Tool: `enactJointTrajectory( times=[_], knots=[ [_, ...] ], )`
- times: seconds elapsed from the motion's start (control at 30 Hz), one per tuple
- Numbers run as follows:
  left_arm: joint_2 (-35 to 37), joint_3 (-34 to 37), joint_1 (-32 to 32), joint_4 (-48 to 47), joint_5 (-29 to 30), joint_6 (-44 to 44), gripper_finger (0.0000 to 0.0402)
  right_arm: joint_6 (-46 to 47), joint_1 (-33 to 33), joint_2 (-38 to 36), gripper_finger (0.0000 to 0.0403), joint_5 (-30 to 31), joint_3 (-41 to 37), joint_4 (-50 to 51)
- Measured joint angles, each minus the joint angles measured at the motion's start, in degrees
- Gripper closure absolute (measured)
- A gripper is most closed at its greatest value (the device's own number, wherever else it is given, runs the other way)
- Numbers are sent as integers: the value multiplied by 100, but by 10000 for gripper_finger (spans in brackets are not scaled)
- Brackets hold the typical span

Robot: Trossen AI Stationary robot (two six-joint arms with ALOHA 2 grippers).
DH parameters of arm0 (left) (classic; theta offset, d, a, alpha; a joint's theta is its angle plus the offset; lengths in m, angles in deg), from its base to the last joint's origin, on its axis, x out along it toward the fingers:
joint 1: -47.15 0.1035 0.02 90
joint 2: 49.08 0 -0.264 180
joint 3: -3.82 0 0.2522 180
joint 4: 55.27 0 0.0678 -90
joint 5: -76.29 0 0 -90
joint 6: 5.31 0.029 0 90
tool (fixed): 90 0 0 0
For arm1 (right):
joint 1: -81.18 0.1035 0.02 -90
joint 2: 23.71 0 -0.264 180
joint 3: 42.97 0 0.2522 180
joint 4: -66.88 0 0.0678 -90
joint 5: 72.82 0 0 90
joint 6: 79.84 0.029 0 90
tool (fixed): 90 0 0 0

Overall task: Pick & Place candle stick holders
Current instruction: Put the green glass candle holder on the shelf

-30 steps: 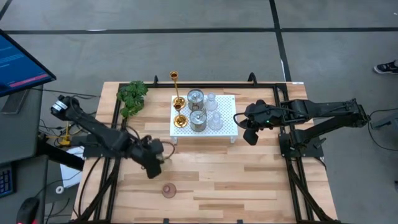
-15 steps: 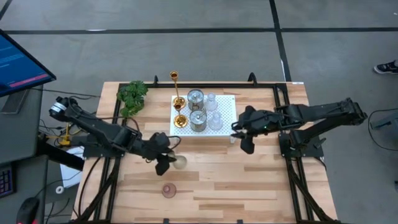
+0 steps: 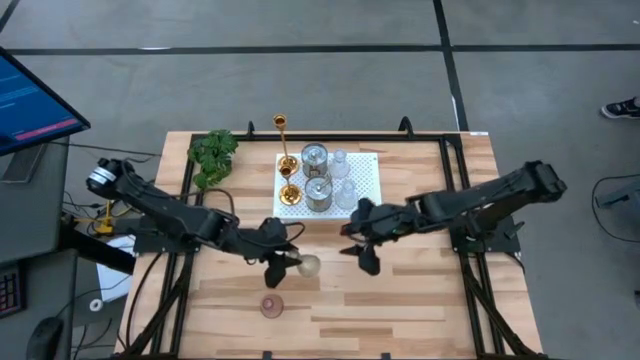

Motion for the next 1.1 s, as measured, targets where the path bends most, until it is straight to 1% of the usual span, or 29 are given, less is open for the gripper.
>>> enactJointTrajectory(
  times=[0.13,0.3,0.4,0.5,0.63,0.8,0.9,1.0,1.1],
  knots=[
    [-88,0,34,135,-33,164,229,124,98,384,172,-6,60,-379],
    [-232,0,42,193,-8,418,229,146,175,755,167,-6,304,-361],
    [-478,-1,74,155,-94,583,229,317,228,897,166,-41,425,-310],
    [-826,-1,86,123,-257,669,229,540,341,895,168,-32,437,-305],
    [-1190,2,174,100,-652,820,229,816,508,830,175,24,438,-115],
    [-1150,-2,439,109,-687,1011,229,1132,675,728,183,28,438,127],
    [-1075,-109,517,-298,-700,1027,228,1290,766,635,186,25,431,444],
    [-1112,-222,572,-742,-698,1160,228,1348,802,586,187,25,440,557],
    [-1239,-291,605,-719,-705,1221,228,1350,800,543,187,29,437,611]
  ],
)
